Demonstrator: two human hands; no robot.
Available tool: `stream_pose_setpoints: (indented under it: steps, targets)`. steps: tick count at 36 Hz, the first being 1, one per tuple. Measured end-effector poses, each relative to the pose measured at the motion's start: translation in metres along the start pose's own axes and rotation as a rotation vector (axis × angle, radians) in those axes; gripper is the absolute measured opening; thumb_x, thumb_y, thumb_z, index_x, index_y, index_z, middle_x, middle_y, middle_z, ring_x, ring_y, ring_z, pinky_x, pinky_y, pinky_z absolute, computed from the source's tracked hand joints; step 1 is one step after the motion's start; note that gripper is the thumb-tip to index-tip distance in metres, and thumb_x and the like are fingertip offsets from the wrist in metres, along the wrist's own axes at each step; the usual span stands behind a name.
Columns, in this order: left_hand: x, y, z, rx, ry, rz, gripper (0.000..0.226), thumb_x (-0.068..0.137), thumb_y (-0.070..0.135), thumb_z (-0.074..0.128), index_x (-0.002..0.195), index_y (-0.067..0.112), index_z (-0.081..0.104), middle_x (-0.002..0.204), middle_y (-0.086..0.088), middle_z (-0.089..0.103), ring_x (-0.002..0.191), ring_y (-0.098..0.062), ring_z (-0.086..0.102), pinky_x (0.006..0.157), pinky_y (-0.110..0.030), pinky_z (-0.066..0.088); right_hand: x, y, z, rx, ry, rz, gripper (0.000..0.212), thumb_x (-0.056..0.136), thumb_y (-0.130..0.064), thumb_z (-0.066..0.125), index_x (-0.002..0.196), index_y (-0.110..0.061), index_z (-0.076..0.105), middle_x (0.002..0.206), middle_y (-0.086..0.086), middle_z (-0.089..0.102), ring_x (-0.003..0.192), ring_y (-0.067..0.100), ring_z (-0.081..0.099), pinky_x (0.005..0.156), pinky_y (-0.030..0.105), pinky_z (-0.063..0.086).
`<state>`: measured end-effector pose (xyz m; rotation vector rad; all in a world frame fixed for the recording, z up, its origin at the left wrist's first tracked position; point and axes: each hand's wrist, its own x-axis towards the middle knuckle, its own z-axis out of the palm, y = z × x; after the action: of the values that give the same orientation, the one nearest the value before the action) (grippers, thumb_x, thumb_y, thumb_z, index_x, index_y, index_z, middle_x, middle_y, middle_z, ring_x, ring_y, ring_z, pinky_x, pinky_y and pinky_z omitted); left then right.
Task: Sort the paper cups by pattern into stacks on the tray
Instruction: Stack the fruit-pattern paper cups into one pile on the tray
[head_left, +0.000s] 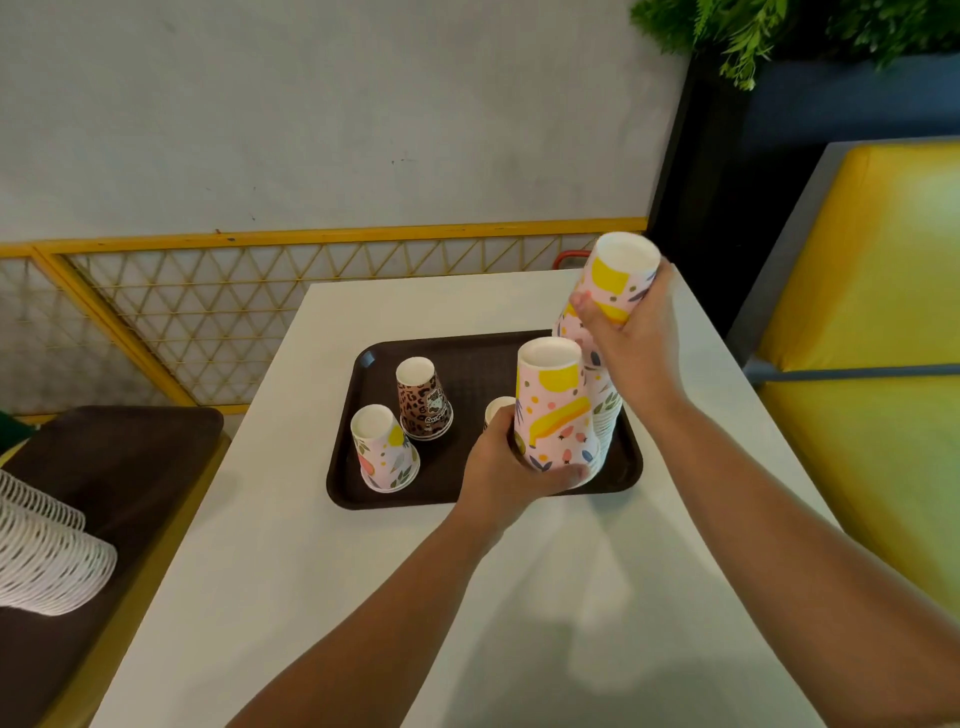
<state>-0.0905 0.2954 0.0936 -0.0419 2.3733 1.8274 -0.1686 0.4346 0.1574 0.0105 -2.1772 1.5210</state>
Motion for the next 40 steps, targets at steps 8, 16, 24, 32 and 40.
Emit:
stream_pose_setpoints:
  steps: [8, 16, 24, 32, 40]
  targets:
    - [0.002, 0.007, -0.001, 0.027, 0.034, 0.027, 0.07, 0.063, 0.018, 0.089, 0.121, 0.023, 0.051, 0.115, 0.007, 0.062, 0.106, -0.009, 0.059, 0.089, -0.028, 0.054, -0.024, -0.005, -0.009, -0.129, 0.101, -0.143, 0.063, 0.085, -0.043, 0.058, 0.136, -0.017, 0.033, 0.136, -0.001, 0.042, 0.119, 0.002, 0.04, 0.088, 0.0, 0.029]
    - [0.003, 0.012, 0.002, 0.007, 0.068, 0.121, 0.074, 0.054, 0.031, 0.091, 0.116, 0.026, 0.053, 0.112, 0.002, 0.065, 0.103, -0.013, 0.063, 0.083, -0.026, 0.055, -0.062, -0.006, -0.006, -0.16, -0.242, -0.118, 0.072, 0.075, -0.045, 0.068, 0.134, -0.021, 0.034, 0.115, -0.015, 0.045, 0.094, -0.002, 0.049, 0.065, -0.003, 0.038]
    - [-0.002, 0.019, 0.004, -0.041, 0.041, 0.2, 0.091, 0.057, 0.021, 0.092, 0.133, 0.018, 0.043, 0.124, 0.011, 0.058, 0.113, -0.003, 0.058, 0.093, -0.024, 0.052, -0.064, -0.005, 0.001, -0.107, -0.244, -0.016, 0.076, 0.071, -0.033, 0.076, 0.133, -0.02, 0.033, 0.107, -0.015, 0.046, 0.087, 0.0, 0.05, 0.061, -0.008, 0.035]
    - [0.001, 0.017, 0.0, -0.041, -0.005, 0.137, 0.087, 0.052, 0.027, 0.093, 0.126, 0.027, 0.047, 0.12, 0.007, 0.063, 0.11, -0.008, 0.062, 0.094, -0.028, 0.054, -0.055, -0.01, -0.001, -0.079, -0.194, -0.006, 0.074, 0.072, -0.033, 0.075, 0.132, -0.016, 0.035, 0.104, -0.014, 0.046, 0.084, 0.001, 0.051, 0.058, -0.001, 0.039]
    - [0.0, 0.009, 0.001, 0.009, -0.013, 0.062, 0.069, 0.058, 0.023, 0.092, 0.114, 0.028, 0.053, 0.114, 0.005, 0.067, 0.105, -0.013, 0.064, 0.093, -0.035, 0.055, -0.031, -0.031, -0.009, 0.033, -0.096, -0.085, 0.058, 0.074, -0.032, 0.073, 0.119, -0.017, 0.039, 0.092, -0.026, 0.05, 0.075, -0.013, 0.054, 0.062, -0.001, 0.043]
